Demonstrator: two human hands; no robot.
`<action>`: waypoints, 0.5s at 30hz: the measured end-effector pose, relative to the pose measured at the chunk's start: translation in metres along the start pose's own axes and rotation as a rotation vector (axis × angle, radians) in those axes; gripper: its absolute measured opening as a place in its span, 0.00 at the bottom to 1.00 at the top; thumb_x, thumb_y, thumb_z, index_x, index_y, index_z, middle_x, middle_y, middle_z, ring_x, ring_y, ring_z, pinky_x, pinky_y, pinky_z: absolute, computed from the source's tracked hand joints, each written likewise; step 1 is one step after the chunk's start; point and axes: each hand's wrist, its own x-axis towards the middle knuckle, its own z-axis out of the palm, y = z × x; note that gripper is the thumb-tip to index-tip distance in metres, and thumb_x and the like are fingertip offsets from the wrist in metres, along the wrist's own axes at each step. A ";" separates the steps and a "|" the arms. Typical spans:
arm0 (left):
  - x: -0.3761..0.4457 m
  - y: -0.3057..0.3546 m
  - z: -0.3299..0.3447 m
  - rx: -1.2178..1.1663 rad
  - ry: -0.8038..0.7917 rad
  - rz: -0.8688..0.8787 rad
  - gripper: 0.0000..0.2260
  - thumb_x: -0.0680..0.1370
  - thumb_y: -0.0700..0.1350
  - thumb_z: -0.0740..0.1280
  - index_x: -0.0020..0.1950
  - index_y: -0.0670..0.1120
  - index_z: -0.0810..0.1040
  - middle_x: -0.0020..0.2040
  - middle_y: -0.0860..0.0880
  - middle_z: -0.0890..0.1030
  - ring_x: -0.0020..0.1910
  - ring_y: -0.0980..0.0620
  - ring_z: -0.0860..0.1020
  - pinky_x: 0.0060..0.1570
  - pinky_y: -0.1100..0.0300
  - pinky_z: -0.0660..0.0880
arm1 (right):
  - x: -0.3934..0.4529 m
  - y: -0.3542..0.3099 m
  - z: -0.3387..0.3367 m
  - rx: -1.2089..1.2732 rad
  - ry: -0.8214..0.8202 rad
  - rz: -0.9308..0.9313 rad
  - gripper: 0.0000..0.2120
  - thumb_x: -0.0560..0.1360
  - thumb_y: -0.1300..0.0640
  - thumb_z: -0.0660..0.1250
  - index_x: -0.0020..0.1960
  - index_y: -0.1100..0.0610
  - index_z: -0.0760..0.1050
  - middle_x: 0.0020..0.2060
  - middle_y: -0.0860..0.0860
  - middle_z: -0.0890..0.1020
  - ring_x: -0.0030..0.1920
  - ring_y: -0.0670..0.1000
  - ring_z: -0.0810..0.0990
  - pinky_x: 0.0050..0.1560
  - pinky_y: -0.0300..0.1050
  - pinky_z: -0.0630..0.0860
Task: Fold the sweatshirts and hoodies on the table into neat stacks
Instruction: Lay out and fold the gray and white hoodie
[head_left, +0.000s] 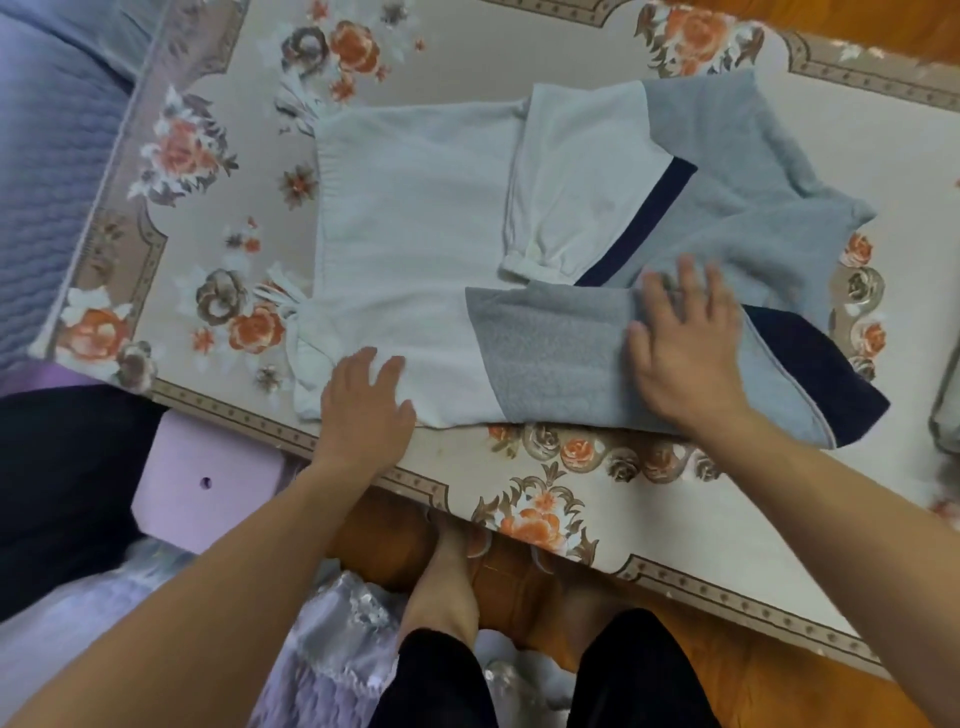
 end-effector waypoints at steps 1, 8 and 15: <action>-0.001 -0.006 -0.006 -0.036 0.082 -0.028 0.22 0.79 0.46 0.67 0.73 0.44 0.73 0.71 0.37 0.69 0.70 0.35 0.66 0.69 0.40 0.66 | 0.001 -0.015 0.000 0.005 -0.021 -0.076 0.28 0.83 0.45 0.53 0.80 0.51 0.57 0.81 0.59 0.53 0.80 0.64 0.47 0.78 0.66 0.47; 0.033 -0.051 -0.006 -0.012 0.011 -0.088 0.31 0.83 0.58 0.58 0.83 0.52 0.54 0.82 0.39 0.52 0.80 0.34 0.51 0.77 0.39 0.53 | 0.012 -0.007 0.022 -0.156 -0.211 -0.115 0.31 0.82 0.38 0.42 0.82 0.47 0.52 0.82 0.54 0.52 0.81 0.61 0.46 0.79 0.62 0.42; 0.054 -0.055 -0.008 0.246 -0.084 0.005 0.31 0.82 0.61 0.57 0.83 0.58 0.51 0.84 0.45 0.47 0.80 0.32 0.49 0.76 0.39 0.41 | 0.016 -0.016 0.024 -0.203 -0.166 -0.087 0.28 0.83 0.39 0.47 0.80 0.49 0.60 0.79 0.55 0.60 0.79 0.61 0.54 0.78 0.60 0.46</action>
